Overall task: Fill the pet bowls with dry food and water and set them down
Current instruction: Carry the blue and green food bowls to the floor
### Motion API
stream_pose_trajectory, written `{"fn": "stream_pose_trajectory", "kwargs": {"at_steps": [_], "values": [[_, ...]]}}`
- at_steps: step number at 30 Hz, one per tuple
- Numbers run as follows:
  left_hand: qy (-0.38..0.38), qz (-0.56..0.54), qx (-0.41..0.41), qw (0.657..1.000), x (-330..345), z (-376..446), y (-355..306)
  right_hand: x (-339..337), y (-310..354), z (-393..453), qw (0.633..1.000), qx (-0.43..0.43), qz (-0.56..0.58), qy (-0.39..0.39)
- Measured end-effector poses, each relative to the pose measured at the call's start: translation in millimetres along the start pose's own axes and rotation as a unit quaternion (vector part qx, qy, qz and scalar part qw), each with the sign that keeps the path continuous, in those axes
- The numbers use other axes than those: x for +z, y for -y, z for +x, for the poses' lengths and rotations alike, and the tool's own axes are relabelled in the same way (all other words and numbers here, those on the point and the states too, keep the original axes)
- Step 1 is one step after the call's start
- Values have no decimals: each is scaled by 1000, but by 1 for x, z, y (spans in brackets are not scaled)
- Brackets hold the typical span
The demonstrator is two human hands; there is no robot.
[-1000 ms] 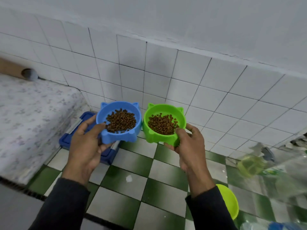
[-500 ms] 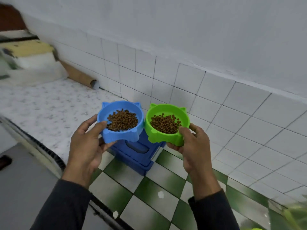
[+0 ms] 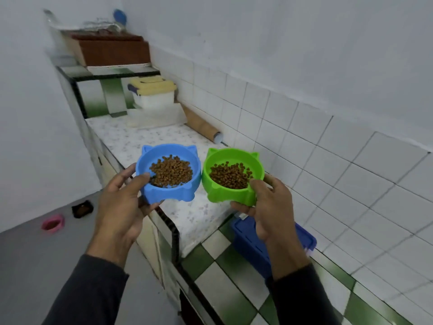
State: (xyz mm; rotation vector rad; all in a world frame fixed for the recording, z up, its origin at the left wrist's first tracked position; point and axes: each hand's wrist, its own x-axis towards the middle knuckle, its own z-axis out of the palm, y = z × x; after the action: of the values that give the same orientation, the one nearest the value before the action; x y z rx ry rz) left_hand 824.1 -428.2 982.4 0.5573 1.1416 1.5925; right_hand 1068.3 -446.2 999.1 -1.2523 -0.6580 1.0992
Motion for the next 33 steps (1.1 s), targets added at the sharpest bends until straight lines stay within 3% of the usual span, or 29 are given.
{"fn": "stream_pose_trajectory", "kwargs": {"at_steps": [16,33], "values": [[-192,-37,79,977,-189,86,-86,251,-76,8,980,61,-35,189],[-334,-84,125,930,-314,219,-144,490,-148,62,928,115,-95,342]]}}
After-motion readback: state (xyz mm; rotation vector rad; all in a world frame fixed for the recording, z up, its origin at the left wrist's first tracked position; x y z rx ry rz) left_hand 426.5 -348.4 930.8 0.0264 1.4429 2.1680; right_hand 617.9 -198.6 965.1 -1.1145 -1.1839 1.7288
